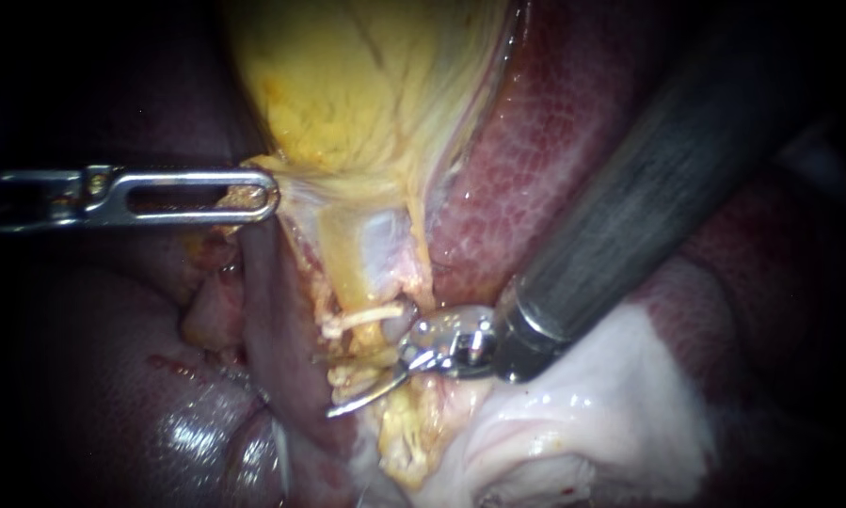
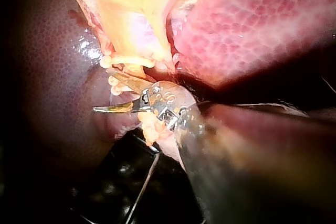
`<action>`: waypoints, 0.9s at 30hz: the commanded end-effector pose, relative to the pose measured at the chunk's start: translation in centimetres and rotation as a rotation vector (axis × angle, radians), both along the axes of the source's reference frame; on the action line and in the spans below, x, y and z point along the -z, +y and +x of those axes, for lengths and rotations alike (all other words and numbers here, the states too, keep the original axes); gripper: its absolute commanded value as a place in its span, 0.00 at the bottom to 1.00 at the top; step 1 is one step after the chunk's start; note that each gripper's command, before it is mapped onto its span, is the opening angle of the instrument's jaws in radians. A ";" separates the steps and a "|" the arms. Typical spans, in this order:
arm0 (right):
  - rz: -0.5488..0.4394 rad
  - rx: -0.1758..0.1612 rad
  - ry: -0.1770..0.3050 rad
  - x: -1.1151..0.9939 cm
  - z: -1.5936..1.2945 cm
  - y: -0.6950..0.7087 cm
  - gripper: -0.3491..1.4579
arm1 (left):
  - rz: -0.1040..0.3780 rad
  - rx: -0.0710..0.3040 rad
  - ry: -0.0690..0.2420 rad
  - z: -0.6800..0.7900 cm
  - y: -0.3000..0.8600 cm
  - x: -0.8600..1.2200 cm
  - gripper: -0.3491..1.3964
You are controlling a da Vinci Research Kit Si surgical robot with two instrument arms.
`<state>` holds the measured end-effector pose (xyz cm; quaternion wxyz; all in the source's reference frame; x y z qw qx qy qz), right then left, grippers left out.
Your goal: Go to the cutting position left tube
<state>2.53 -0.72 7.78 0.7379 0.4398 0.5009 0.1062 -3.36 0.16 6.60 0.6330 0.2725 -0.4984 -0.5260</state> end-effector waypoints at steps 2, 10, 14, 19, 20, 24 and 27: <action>0.001 -0.005 -0.001 0.02 -0.10 0.03 0.90 | 0.000 -0.001 -0.001 0.00 0.00 0.00 0.00; 0.000 -0.042 -0.015 0.04 -0.48 0.26 0.90 | 0.000 -0.001 -0.001 0.01 0.00 0.00 0.00; -0.001 -0.047 -0.021 -0.01 -0.53 0.31 0.89 | 0.000 -0.001 -0.001 0.01 0.00 0.00 0.00; -0.003 -0.050 -0.026 -0.06 -0.46 0.32 0.89 | 0.000 -0.001 -0.001 0.01 0.00 0.00 0.00; -0.003 -0.051 -0.027 -0.06 -0.44 0.32 0.89 | 0.000 -0.001 -0.001 0.01 0.00 0.00 0.00; -0.005 -0.055 -0.029 -0.09 -0.36 0.31 0.90 | 0.000 -0.001 -0.001 0.00 0.00 0.00 0.00; -0.007 -0.057 -0.030 -0.13 -0.28 0.30 0.90 | 0.000 -0.001 -0.001 0.00 0.00 0.00 0.00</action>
